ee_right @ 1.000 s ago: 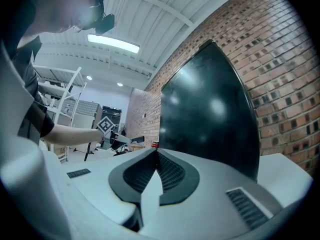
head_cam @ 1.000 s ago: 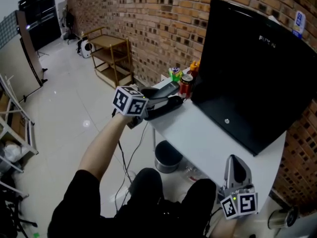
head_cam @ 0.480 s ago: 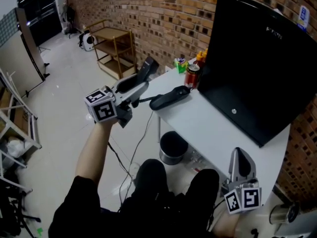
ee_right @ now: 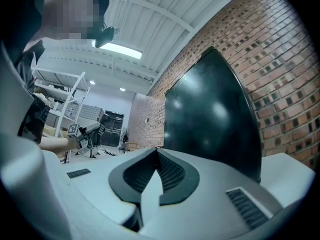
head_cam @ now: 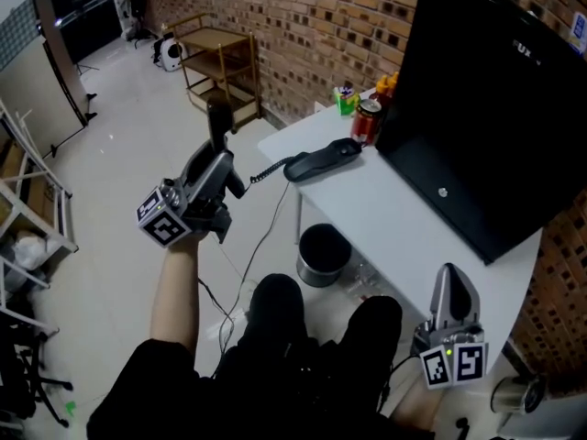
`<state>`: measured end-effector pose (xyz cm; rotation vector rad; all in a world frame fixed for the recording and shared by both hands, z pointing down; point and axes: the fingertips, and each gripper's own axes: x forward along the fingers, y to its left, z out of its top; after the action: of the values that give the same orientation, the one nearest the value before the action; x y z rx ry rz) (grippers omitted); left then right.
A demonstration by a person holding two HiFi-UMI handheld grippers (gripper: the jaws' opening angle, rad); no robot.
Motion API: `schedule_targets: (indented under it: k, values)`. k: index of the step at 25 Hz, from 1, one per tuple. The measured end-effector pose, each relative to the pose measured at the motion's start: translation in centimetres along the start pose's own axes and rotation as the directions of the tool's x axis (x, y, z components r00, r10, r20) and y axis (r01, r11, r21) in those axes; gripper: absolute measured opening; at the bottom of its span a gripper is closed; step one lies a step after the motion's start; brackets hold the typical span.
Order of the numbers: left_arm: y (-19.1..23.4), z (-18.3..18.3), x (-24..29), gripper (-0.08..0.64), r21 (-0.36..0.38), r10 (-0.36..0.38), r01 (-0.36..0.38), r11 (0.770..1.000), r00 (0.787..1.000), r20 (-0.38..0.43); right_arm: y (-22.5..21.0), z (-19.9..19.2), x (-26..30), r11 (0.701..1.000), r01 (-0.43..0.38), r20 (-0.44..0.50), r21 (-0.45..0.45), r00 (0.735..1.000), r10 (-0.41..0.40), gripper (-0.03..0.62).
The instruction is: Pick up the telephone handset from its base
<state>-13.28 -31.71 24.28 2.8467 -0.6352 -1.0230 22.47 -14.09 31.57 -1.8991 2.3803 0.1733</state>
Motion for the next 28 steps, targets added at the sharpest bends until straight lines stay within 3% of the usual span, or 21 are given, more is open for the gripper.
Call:
schedule_targets:
  k: [6,12,16,21,28]
  values:
    - [-1.5,0.7,-2.5,0.253,0.037,-0.002,-0.001,0.999,0.997,0.076,-0.1,-0.4,0.5,1.000,0.002,-0.013,0.008,1.000,-0.002,0.009]
    - [-0.4,1.7,-4.5,0.253,-0.097,0.012,0.009,0.995,0.976,0.218,0.0,-0.9,0.3,1.000,0.011,-0.018,0.011,1.000,-0.010,0.009]
    - [-1.1,2.0,-4.1,0.253,-0.095,-0.012,0.034,0.995,0.975,0.223,-0.1,-0.6,0.1,1.000,0.015,-0.010,0.012,1.000,-0.015,0.009]
    - [-2.7,2.4,-3.2,0.253,-0.026,-0.057,0.063,0.998,0.981,0.183,-0.6,-0.4,0.2,0.999,0.029,0.009,0.029,1.000,-0.029,0.009]
    - [-2.9,2.0,-3.2,0.253,-0.029,-0.075,0.081,0.996,0.984,0.160,-1.0,-0.5,0.9,0.999,0.022,0.012,0.050,1.000,-0.022,0.009]
